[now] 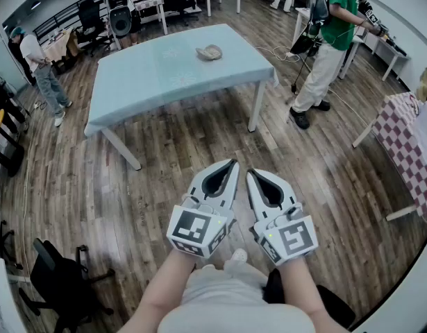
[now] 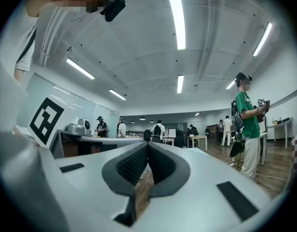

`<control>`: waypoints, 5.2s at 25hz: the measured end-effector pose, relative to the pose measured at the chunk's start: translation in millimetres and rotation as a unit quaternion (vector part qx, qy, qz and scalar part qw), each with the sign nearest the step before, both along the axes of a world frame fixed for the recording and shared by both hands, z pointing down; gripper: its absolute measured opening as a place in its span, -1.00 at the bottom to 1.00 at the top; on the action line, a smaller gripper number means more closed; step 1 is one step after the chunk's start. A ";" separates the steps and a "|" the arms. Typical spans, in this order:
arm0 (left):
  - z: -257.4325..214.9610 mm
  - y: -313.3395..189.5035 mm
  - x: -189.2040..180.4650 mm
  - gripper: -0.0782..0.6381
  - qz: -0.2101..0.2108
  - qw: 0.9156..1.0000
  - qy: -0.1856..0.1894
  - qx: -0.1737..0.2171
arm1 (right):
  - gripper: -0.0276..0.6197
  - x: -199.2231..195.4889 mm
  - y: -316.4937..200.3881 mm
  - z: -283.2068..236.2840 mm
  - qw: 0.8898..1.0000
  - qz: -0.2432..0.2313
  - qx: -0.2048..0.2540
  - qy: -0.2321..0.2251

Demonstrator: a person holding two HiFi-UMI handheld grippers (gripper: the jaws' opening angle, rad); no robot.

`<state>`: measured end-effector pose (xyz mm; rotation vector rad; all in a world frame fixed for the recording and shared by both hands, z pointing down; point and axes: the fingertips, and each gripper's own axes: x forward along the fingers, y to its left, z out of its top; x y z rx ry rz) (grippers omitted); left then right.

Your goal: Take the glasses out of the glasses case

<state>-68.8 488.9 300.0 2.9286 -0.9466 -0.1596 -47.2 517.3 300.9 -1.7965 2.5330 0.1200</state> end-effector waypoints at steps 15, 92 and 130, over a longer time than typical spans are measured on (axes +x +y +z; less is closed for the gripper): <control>-5.3 38.6 -77.2 -0.76 -0.006 0.996 -0.046 0.078 | -0.90 -81.0 38.9 -10.3 0.999 0.019 0.021 0.025; 28.7 -220.3 73.3 -0.76 -0.055 0.997 -0.042 0.025 | -0.90 72.1 -222.1 19.3 0.998 -0.029 -0.011 0.063; 50.8 -434.7 110.5 -0.76 -0.037 0.998 -0.059 0.006 | -0.90 118.0 -434.0 34.9 0.998 -0.002 -0.033 0.053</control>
